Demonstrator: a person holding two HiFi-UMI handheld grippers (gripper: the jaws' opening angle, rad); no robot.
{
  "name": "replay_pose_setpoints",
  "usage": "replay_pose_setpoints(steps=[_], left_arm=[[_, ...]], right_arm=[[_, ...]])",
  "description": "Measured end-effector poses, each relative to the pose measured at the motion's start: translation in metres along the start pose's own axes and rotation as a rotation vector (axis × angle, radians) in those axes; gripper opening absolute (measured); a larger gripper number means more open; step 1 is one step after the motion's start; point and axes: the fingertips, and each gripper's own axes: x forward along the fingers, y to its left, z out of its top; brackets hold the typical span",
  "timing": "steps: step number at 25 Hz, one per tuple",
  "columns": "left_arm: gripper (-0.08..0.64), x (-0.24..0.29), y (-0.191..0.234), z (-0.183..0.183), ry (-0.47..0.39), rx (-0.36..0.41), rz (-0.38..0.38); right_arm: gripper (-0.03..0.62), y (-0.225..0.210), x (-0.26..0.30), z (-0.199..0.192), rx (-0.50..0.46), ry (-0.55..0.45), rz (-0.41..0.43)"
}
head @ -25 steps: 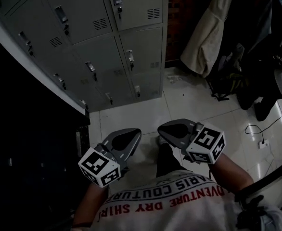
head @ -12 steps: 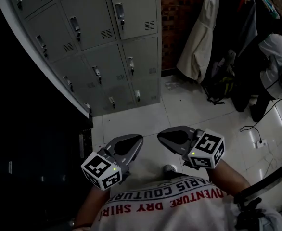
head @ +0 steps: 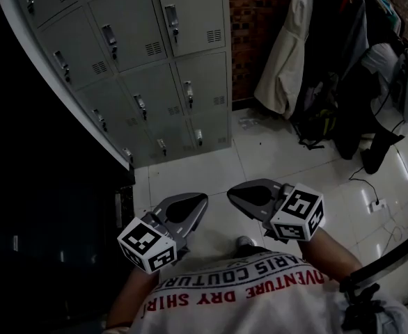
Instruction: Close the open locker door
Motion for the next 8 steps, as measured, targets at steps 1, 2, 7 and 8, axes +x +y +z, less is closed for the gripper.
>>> replay_pose_setpoints(steps=[1, 2, 7, 8], left_arm=[[0.005, -0.0010, -0.0004, 0.0002, -0.002, 0.000, -0.001], [0.005, -0.0018, -0.0008, 0.0001, -0.005, -0.001, -0.002], [0.005, -0.0033, -0.0020, -0.0007, -0.009, -0.009, -0.011], [0.005, -0.0035, -0.0023, -0.0009, -0.010, -0.011, -0.013]], right_arm=[[-0.003, 0.0013, -0.0003, 0.0002, 0.003, -0.001, 0.001], [-0.003, 0.0027, -0.0004, 0.0002, 0.007, -0.001, 0.003], [-0.003, 0.0070, 0.0005, -0.0015, 0.018, 0.002, 0.013], [-0.003, 0.0077, 0.0009, -0.0019, 0.018, 0.002, 0.014]])
